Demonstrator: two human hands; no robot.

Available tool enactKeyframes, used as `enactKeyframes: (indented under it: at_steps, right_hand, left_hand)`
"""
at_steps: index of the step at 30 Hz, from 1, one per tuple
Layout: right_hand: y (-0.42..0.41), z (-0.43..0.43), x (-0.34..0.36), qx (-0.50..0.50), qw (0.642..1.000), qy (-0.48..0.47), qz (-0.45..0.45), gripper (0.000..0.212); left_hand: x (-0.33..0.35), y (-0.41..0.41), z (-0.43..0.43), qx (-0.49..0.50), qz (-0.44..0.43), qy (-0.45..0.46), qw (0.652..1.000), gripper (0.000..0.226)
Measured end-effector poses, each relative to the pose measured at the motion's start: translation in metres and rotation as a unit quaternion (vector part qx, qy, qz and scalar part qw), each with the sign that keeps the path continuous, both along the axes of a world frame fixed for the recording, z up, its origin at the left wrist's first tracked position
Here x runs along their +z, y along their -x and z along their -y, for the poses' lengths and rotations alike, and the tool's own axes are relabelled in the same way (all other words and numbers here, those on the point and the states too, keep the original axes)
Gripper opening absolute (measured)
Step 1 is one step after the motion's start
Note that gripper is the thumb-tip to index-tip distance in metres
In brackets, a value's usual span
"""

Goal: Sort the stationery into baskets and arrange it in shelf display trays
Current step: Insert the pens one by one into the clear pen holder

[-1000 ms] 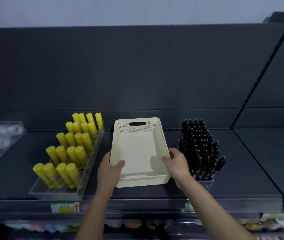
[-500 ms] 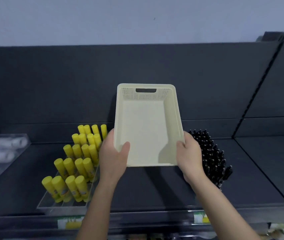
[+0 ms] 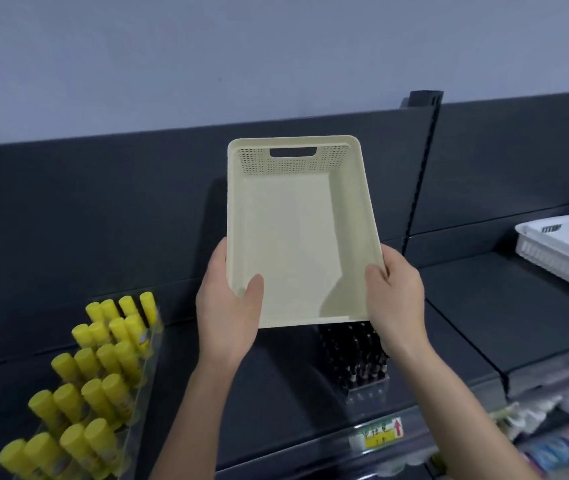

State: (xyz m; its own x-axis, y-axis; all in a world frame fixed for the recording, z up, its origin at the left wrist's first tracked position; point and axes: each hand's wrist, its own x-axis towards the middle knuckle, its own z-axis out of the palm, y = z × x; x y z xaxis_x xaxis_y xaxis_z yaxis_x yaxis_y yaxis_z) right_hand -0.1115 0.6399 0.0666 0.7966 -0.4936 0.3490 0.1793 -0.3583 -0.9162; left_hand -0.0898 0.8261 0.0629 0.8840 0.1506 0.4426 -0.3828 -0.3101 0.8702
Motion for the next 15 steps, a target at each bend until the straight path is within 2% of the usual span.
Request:
enactKeyframes:
  at_steps: [6,11,15]
  right_hand:
    - [0.021,0.06,0.003,-0.036,0.999,-0.019,0.031,0.04]
    - [0.046,0.138,-0.006,-0.08,0.996,-0.035,0.011,0.036]
    - [0.069,0.198,-0.01,-0.11,0.994,-0.012,0.009,0.032]
  left_hand:
    - [0.019,0.012,0.064,-0.061,0.012,-0.013,0.998,0.064]
    - [0.016,0.024,0.141,-0.096,-0.001,-0.033,0.995,0.058]
    - [0.008,0.042,0.201,-0.118,-0.004,-0.036,0.992,0.06]
